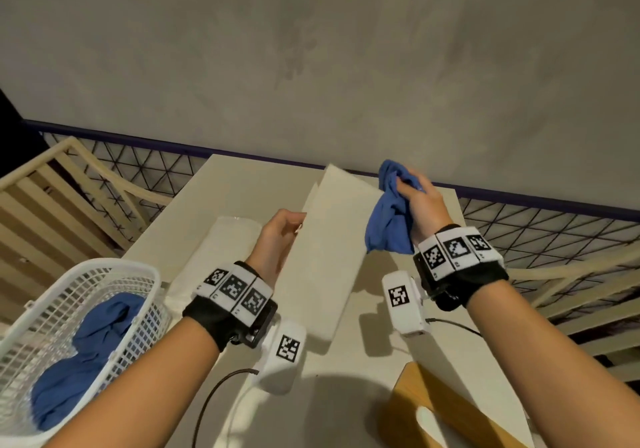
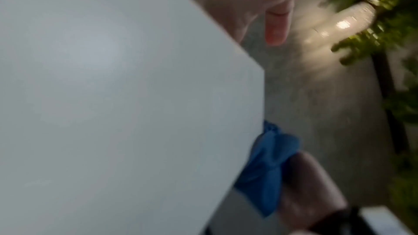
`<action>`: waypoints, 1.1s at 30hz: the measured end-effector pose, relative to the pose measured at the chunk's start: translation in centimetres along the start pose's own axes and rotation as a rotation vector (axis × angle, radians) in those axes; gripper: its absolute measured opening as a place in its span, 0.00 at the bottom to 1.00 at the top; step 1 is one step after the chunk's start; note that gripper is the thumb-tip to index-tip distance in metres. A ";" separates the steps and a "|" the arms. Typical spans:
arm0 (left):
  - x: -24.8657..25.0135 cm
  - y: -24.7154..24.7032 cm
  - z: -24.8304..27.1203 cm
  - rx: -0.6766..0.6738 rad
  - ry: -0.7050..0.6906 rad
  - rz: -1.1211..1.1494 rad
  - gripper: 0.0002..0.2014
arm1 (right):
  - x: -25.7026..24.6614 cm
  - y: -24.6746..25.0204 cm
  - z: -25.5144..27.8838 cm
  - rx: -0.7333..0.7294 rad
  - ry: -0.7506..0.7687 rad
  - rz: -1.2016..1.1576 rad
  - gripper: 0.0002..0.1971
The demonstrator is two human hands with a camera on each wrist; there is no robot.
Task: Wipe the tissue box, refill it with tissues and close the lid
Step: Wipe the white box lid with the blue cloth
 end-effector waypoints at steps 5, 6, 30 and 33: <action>-0.9 -1.2 0.5 -0.027 0.148 0.053 0.26 | 3.4 0.0 2.9 -0.019 -0.117 0.032 0.07; -1.1 -1.5 0.5 -0.043 0.169 0.066 0.28 | 3.9 0.2 3.4 -0.021 -0.138 0.016 0.07; -2.0 -2.1 -0.6 0.002 0.219 -0.029 0.27 | 1.9 -5.6 10.6 -0.544 0.558 0.986 0.24; -0.9 -1.7 -0.7 -0.010 0.148 -0.014 0.25 | 1.0 -3.4 9.2 -0.421 0.605 1.020 0.21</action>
Point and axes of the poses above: each hand's wrist, its own z-axis away from the middle knuckle, its own y-axis out of the back of the hand, x = y × z, the point moved 5 cm from there along -z, towards the middle knuckle, and after that the axes turned 3 degrees about -x, right-handed, at the moved point
